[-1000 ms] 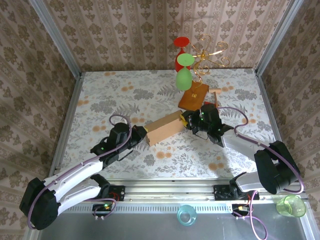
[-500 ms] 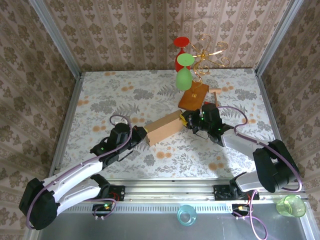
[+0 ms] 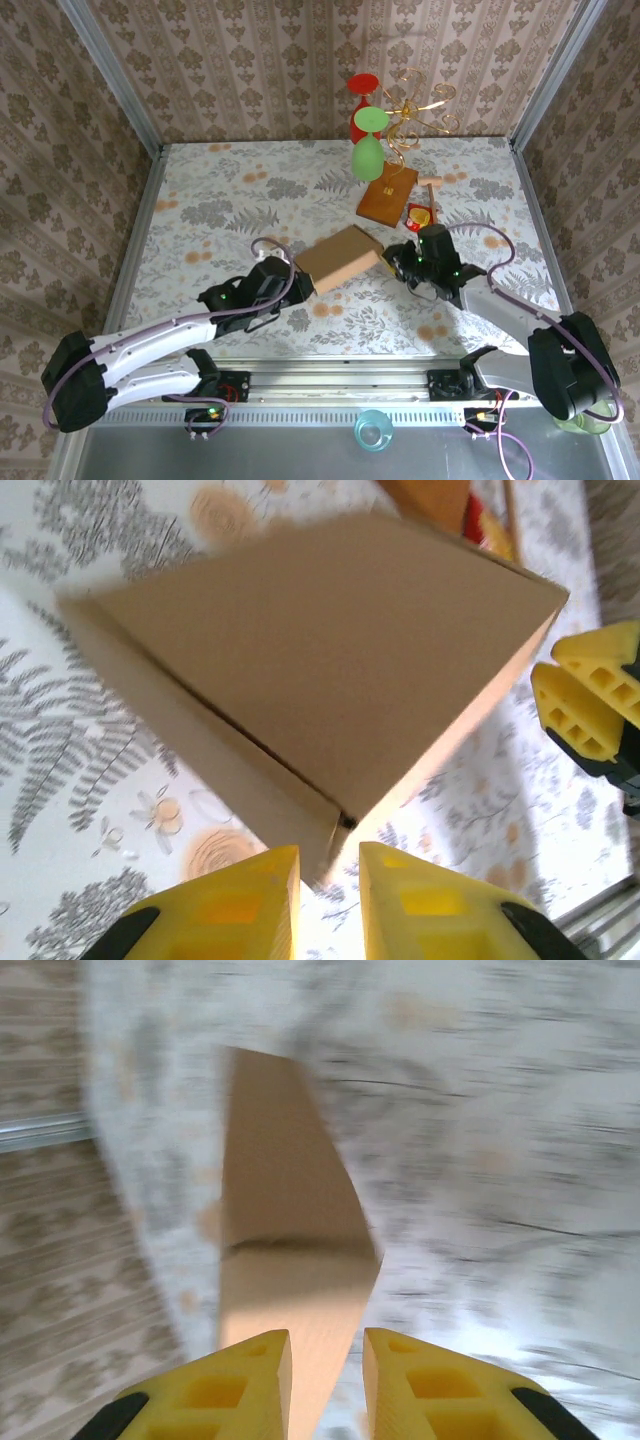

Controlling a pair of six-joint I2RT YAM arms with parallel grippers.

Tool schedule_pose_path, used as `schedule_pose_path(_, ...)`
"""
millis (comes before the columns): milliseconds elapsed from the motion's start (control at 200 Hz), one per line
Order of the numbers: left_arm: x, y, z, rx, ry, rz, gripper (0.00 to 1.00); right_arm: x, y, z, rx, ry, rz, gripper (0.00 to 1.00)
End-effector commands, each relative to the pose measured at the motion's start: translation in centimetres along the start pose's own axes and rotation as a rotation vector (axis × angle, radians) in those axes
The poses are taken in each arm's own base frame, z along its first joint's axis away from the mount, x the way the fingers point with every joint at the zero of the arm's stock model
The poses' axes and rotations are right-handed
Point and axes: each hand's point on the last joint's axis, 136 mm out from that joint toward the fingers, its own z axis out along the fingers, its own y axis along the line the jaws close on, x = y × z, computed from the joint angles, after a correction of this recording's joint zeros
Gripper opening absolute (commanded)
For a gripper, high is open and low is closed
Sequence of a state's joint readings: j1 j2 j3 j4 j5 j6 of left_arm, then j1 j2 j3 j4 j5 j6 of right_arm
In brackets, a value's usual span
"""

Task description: Fold the paper box

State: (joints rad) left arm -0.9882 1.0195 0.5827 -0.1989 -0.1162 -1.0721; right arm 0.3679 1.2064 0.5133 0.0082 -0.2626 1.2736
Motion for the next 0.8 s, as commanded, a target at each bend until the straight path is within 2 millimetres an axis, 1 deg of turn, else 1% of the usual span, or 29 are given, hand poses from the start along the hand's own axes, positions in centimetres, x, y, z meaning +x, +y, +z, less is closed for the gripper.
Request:
schedule_pose_path(0,0.2,2.1,0.1,-0.083,-0.015,0.021,0.22,0.1,-4.8,-0.3,0.182,-0.013,-0.015,0.26)
schedule_pose_path(80,-0.3,1.7,-0.4,-0.08,-0.03,0.028,0.24,-0.2,-4.9,-0.9,0.202,-0.042,-0.018,0.29)
schedule_pose_path(145,-1.0,1.3,-1.2,-0.076,-0.052,0.037,0.26,-0.9,-4.3,-1.8,0.194,-0.088,-0.038,0.35)
schedule_pose_path(185,-1.6,1.0,-1.8,-0.073,-0.074,0.046,0.3,-1.5,-3.6,-2.6,0.185,-0.123,-0.068,0.43)
schedule_pose_path(210,-2.0,0.9,-2.3,-0.074,-0.088,0.052,0.33,-1.9,-2.9,-3.2,0.179,-0.145,-0.097,0.5)
schedule_pose_path(235,-2.5,0.8,-2.9,-0.073,-0.104,0.058,0.38,-2.5,-2.1,-3.9,0.173,-0.176,-0.134,0.59)
schedule_pose_path(245,-2.8,0.8,-3.2,-0.073,-0.113,0.058,0.41,-2.7,-1.8,-4.3,0.172,-0.189,-0.152,0.63)
schedule_pose_path(260,-3.1,0.8,-3.5,-0.075,-0.125,0.062,0.46,-3.2,-1.3,-4.9,0.172,-0.213,-0.178,0.71)
schedule_pose_path(275,-3.6,0.8,-3.9,-0.075,-0.14,0.065,0.61,-3.5,-1.0,-5.4,0.176,-0.235,-0.203,0.84)
schedule_pose_path(280,-3.6,0.9,-4.1,-0.076,-0.143,0.069,0.64,-3.6,-0.9,-5.5,0.176,-0.243,-0.212,0.89)
schedule_pose_path(285,-3.7,0.9,-4.2,-0.075,-0.146,0.071,0.71,-3.8,-0.7,-5.7,0.173,-0.251,-0.219,0.94)
schedule_pose_path(290,-3.9,0.9,-4.4,-0.074,-0.152,0.073,0.78,-3.9,-0.6,-5.9,0.175,-0.258,-0.227,0.97)
schedule_pose_path(300,-4.2,0.9,-4.6,-0.075,-0.162,0.077,0.92,-4.1,-0.4,-6.3,0.176,-0.272,-0.243,0.99)
schedule_pose_path(305,-4.3,0.9,-4.8,-0.074,-0.167,0.079,0.96,-4.2,-0.4,-6.4,0.177,-0.28,-0.25,1.0)
schedule_pose_path(320,-4.7,1.0,-5.2,-0.076,-0.18,0.083,0.99,-4.6,0.0,-7.0,0.173,-0.305,-0.273,1.0)
schedule_pose_path(355,-5.7,1.7,-6.3,-0.096,-0.217,0.076,1.0,-5.6,0.8,-8.3,0.178,-0.375,-0.331,1.0)
schedule_pose_path(385,-6.5,2.4,-7.3,-0.119,-0.247,0.086,1.0,-6.5,0.9,-9.6,0.199,-0.438,-0.367,1.0)
schedule_pose_path(445,-8.1,3.3,-8.8,-0.167,-0.309,0.164,1.0,-8.3,0.7,-12.1,0.247,-0.581,-0.424,1.0)
schedule_pose_path(465,-8.5,3.9,-9.1,-0.2,-0.322,0.188,1.0,-8.9,0.7,-12.9,0.256,-0.628,-0.438,1.0)
schedule_pose_path(545,-9.9,7.8,-10.4,-0.408,-0.376,0.203,1.0,-10.4,0.4,-15.3,0.254,-0.803,-0.47,1.0)
schedule_pose_path(595,-10.7,10.2,-11.0,-0.529,-0.426,0.192,1.0,-11.4,-0.3,-16.8,0.26,-0.931,-0.465,1.0)
schedule_pose_path(620,-11.1,11.3,-11.4,-0.586,-0.455,0.18,1.0,-12.0,-1.2,-17.5,0.283,-0.999,-0.447,1.0)
schedule_pose_path(630,-11.4,11.8,-11.7,-0.611,-0.475,0.18,1.0,-12.3,-1.1,-17.8,0.281,-1.03,-0.443,1.0)
schedule_pose_path(665,-12.2,13.1,-12.3,-0.692,-0.545,0.188,1.0,-12.8,-1.9,-18.3,0.318,-1.095,-0.463,1.0)
schedule_pose_path(685,-12.5,13.9,-12.6,-0.739,-0.583,0.185,1.0,-13.1,-1.8,-18.4,0.325,-1.123,-0.475,1.0)
schedule_pose_path(695,-12.7,14.6,-13.1,-0.783,-0.611,0.187,1.0,-13.2,-1.9,-18.4,0.34,-1.129,-0.494,1.0)
schedule_pose_path(710,-12.9,15.0,-13.2,-0.805,-0.626,0.192,1.0,-13.4,-1.8,-18.4,0.35,-1.136,-0.514,1.0)
schedule_pose_path(755,-13.4,16.5,-14.0,-0.909,-0.658,0.226,1.0,-14.0,-1.5,-18.1,0.395,-1.138,-0.577,1.0)
schedule_pose_path(795,-13.9,17.4,-14.3,-0.968,-0.656,0.256,1.0,-14.4,-1.3,-17.2,0.441,-1.118,-0.647,1.0)
